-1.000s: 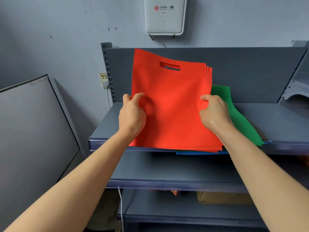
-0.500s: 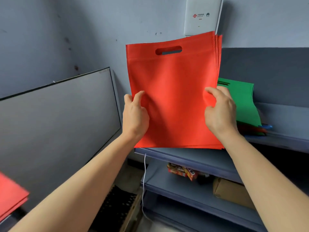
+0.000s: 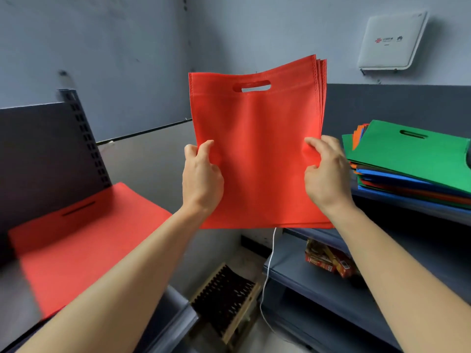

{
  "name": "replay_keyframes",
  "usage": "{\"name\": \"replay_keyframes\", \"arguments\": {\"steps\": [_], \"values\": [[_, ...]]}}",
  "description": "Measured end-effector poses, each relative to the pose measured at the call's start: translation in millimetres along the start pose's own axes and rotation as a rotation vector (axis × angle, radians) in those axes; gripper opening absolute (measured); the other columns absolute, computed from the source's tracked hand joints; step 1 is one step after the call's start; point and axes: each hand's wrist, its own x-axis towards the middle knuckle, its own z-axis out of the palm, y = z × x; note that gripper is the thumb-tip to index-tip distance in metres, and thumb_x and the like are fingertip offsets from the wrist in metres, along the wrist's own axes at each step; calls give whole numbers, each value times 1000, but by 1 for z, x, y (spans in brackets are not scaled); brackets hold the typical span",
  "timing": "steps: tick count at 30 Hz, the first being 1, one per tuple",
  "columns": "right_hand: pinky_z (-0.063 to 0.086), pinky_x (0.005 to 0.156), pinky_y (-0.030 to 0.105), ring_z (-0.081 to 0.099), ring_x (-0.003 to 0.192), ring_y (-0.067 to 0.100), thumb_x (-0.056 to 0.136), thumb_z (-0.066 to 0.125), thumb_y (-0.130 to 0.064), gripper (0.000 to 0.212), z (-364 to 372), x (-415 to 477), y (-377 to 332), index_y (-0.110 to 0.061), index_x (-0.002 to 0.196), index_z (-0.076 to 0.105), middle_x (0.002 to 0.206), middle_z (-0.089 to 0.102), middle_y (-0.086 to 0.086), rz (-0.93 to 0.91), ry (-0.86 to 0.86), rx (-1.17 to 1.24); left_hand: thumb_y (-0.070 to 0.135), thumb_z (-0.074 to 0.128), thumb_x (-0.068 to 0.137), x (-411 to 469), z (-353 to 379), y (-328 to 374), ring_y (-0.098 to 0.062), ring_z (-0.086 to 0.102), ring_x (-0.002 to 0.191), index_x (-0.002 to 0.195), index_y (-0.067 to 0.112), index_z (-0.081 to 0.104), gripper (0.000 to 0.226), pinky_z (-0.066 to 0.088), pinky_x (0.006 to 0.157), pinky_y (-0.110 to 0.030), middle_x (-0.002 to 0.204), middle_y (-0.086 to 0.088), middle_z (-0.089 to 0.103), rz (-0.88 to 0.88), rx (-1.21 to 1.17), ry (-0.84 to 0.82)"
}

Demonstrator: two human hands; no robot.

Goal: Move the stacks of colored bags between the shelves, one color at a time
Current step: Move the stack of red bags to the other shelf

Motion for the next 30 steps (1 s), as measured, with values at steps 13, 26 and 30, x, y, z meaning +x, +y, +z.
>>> {"name": "replay_keyframes", "arguments": {"steps": [13, 26, 30], "values": [[30, 97, 18, 50, 119, 25, 75, 42, 16, 58, 69, -101, -215, -5, 128, 54, 135, 46, 10, -155, -140, 191, -6, 40, 84, -32, -237, -111, -24, 54, 87, 129, 9, 52, 49, 39, 81, -22, 115, -13, 44, -51, 125, 217], [27, 100, 18, 47, 123, 25, 73, 44, 14, 61, 95, -207, -353, -5, 130, 54, 139, 44, 11, -360, -435, 522, -7, 41, 86, -141, -405, -142, -21, 55, 84, 128, 7, 52, 46, 47, 83, -26, 113, -13, 46, -253, 447, 501], [29, 100, 19, 48, 122, 23, 74, 45, 12, 60, 88, -248, -394, -6, 130, 53, 139, 43, 9, -414, -543, 607, -6, 39, 86, -181, -453, -146, -23, 56, 89, 127, 9, 53, 46, 46, 85, -28, 113, -12, 45, -335, 510, 573]]}}
